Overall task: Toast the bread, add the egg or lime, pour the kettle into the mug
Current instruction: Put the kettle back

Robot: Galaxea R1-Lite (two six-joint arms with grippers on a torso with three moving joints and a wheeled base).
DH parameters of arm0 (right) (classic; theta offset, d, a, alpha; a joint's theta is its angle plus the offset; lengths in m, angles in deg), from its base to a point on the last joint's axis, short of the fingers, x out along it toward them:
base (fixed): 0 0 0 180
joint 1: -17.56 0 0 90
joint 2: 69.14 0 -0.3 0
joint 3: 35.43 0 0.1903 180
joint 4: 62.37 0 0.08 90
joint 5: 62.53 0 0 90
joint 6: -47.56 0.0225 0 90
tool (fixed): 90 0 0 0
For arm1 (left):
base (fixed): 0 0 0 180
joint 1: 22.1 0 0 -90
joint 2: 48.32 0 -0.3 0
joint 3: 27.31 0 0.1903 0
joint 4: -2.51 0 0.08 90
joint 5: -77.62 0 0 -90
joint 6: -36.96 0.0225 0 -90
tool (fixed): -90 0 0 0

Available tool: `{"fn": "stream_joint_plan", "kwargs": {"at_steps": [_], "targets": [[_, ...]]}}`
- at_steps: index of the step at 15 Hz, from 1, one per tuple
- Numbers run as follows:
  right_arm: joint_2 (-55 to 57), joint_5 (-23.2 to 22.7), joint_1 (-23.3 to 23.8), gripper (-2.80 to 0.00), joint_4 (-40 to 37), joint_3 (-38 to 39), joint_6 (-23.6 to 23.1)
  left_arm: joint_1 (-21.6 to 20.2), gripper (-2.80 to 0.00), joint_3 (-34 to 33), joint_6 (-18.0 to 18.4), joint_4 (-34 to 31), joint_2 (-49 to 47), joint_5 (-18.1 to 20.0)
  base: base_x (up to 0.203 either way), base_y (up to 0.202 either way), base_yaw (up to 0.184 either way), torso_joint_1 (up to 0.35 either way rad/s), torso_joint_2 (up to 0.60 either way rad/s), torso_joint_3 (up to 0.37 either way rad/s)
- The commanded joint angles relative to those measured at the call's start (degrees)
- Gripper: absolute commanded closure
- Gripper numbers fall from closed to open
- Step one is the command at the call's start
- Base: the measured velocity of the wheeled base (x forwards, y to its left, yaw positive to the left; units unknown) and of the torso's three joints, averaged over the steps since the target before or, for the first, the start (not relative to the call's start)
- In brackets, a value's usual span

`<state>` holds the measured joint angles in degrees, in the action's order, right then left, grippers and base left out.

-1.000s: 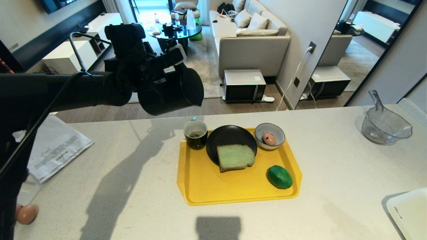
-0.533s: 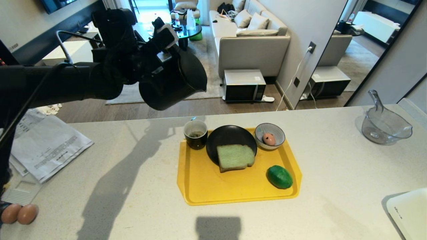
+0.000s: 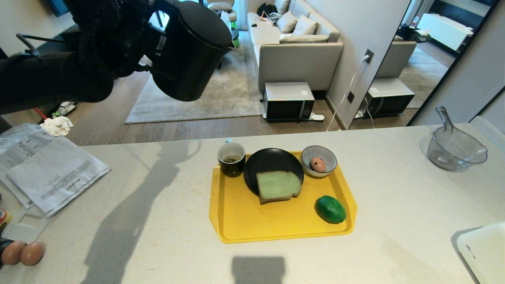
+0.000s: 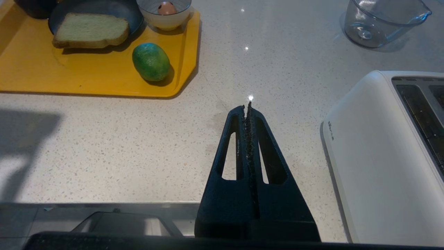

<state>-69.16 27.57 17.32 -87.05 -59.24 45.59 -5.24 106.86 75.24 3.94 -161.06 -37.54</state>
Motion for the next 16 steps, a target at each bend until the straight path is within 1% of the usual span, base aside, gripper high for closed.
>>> {"fn": "stream_joint_plan", "kwargs": {"at_steps": [1,3,5,7,8,9,10,12,16], "targets": [[0.0,0.0,0.0,0.00,0.0,0.0,0.0,-2.5,0.00,-0.5,-2.5,0.2,1.7,-0.2,0.000,0.000,0.000,0.000,0.00,0.000],[0.0,0.0,0.0,0.00,0.0,0.0,0.0,-2.7,0.00,-0.6,-9.3,0.2,2.1,-0.6,0.000,0.000,0.000,0.000,0.00,0.000],[0.0,0.0,0.0,0.00,0.0,0.0,0.0,-3.6,0.00,-1.6,-14.8,0.3,2.5,-0.6,0.000,0.000,0.000,0.000,0.00,0.000],[0.0,0.0,0.0,0.00,0.0,0.0,0.0,-5.8,0.00,-5.0,-20.0,0.3,3.8,-0.1,0.000,0.000,0.000,0.000,0.00,0.000],[0.0,0.0,0.0,0.00,0.0,0.0,0.0,-6.9,0.00,-7.5,-21.6,0.7,4.6,0.8,0.000,0.000,0.000,0.000,0.00,0.000],[0.0,0.0,0.0,0.00,0.0,0.0,0.0,-8.2,0.00,-10.7,-22.7,2.3,5.4,2.7,0.000,0.000,0.000,0.000,0.00,0.000],[0.0,0.0,0.0,0.00,0.0,0.0,0.0,-10.0,0.00,-14.8,-23.3,5.7,6.2,5.3,0.000,0.000,0.000,0.000,0.00,0.000],[0.0,0.0,0.0,0.00,0.0,0.0,0.0,-14.4,0.00,-22.8,-24.5,14.3,7.3,10.6,0.000,0.000,0.000,0.000,0.00,0.000],[0.0,0.0,0.0,0.00,0.0,0.0,0.0,-19.2,0.00,-36.2,-28.9,25.6,9.8,17.9,0.000,0.000,0.000,0.000,0.00,0.000]]}}
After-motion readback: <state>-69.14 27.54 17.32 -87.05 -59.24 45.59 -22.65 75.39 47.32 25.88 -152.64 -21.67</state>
